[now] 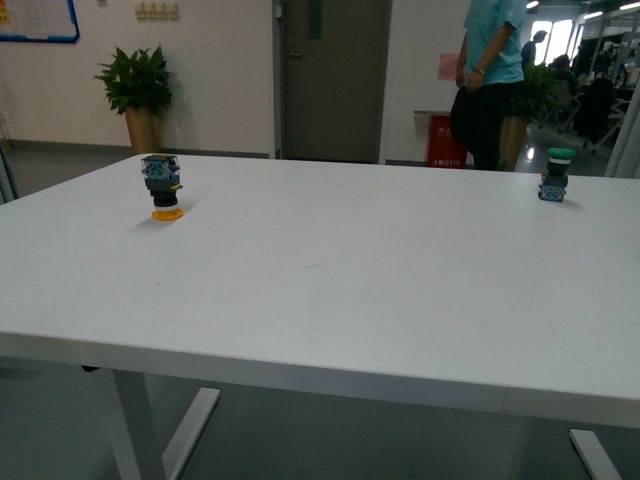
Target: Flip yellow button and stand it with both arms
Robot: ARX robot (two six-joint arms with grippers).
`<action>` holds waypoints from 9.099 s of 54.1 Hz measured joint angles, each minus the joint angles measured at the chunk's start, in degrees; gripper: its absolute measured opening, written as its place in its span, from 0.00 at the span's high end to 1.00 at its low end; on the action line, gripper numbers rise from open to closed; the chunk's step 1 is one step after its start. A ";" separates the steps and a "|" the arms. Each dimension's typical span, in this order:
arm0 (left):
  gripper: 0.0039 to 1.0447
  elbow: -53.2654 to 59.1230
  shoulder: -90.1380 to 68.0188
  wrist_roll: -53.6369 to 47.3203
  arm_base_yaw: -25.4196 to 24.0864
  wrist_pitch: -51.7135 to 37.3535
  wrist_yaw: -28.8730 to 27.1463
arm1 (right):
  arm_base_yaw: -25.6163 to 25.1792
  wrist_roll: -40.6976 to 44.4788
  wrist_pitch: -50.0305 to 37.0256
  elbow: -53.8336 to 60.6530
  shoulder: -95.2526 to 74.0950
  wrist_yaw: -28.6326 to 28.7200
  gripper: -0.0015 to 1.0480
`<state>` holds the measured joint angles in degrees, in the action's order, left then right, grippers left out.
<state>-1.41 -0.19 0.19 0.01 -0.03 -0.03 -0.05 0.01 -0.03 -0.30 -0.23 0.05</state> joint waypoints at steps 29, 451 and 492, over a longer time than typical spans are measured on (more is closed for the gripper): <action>0.06 0.00 0.00 0.00 0.00 0.00 0.00 | 0.00 -0.02 0.00 0.00 0.00 0.00 0.07; 0.51 -87.89 -121.83 85.29 25.22 -56.15 41.24 | 5.09 -82.79 -26.49 -54.64 -81.53 16.68 0.65; 0.30 -36.13 -64.37 -10.25 0.02 -27.85 -0.28 | 0.72 -78.73 -26.27 -51.67 -79.06 18.08 0.65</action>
<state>-37.54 -64.55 -10.07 0.03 -27.88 -0.32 0.67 -78.72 -26.30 -51.96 -79.29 18.13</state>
